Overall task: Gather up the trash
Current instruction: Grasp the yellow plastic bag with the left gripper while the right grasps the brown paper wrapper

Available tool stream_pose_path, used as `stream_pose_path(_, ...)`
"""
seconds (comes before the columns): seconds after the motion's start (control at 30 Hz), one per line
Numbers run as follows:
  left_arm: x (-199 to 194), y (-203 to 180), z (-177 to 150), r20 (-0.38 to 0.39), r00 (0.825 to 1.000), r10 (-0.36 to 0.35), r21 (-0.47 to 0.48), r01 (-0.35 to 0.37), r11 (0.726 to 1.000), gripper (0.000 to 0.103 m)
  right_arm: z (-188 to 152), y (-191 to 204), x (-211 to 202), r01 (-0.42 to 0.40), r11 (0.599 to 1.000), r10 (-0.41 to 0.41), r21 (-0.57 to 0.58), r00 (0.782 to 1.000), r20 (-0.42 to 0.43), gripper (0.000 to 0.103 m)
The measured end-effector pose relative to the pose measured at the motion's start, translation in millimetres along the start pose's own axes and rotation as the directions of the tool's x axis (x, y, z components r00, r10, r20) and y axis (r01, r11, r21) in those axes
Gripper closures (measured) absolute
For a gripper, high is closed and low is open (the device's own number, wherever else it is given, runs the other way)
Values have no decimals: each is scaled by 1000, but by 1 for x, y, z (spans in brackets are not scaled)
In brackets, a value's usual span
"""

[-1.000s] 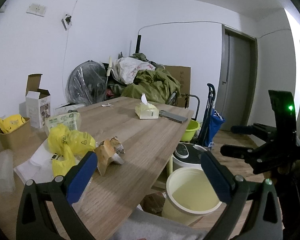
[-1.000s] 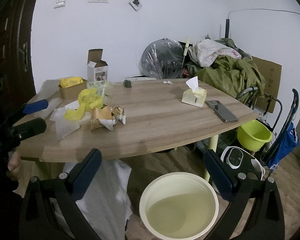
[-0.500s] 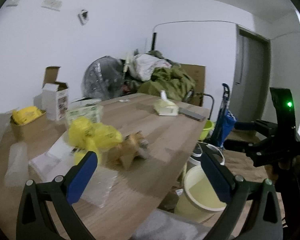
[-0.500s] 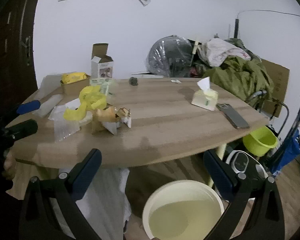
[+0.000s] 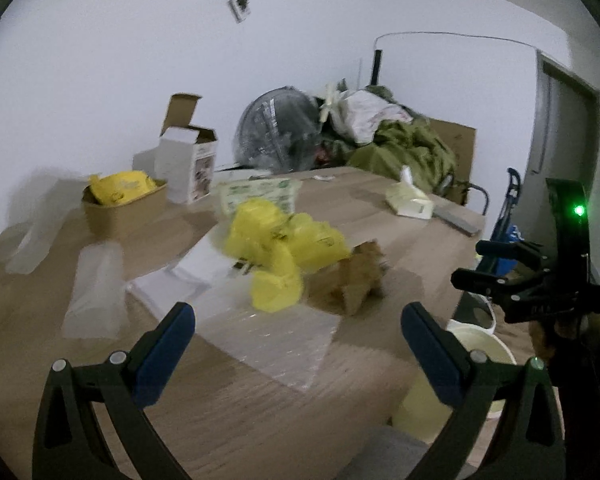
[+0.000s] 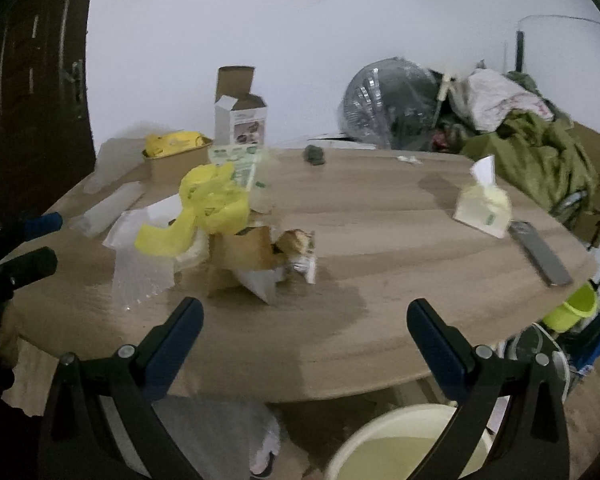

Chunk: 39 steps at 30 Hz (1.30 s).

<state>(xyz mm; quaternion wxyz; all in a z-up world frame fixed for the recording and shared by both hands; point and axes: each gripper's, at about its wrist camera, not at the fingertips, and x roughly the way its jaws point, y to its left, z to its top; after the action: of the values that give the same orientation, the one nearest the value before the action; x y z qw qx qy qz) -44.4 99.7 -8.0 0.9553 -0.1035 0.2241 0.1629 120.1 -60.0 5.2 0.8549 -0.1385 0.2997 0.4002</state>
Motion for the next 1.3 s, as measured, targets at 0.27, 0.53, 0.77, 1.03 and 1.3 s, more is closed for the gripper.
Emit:
stream_pose_path(0.27,19,16,3,-72,996,49,-23,-51,998,0,10,21,50,-108,994,108,-20,994,-18,2)
stream_pose_path(0.53,40,19,12,-134,989,63,-19,-66,998,0,15,29,87,-169,986,169,7,984,-63,24)
stream_pose_path(0.77,63,20,22,-185,980,77,5,-77,997,0,17,28,101,-194,981,195,21,978,-70,33)
stream_pose_path(1.03,96,9,32,-241,969,49,50,-38,998,12,15,18,105,-206,978,208,36,976,-67,56)
stream_pose_path(1.3,119,-7,30,-293,956,33,122,3,993,43,15,9,91,-220,975,221,36,975,-28,63)
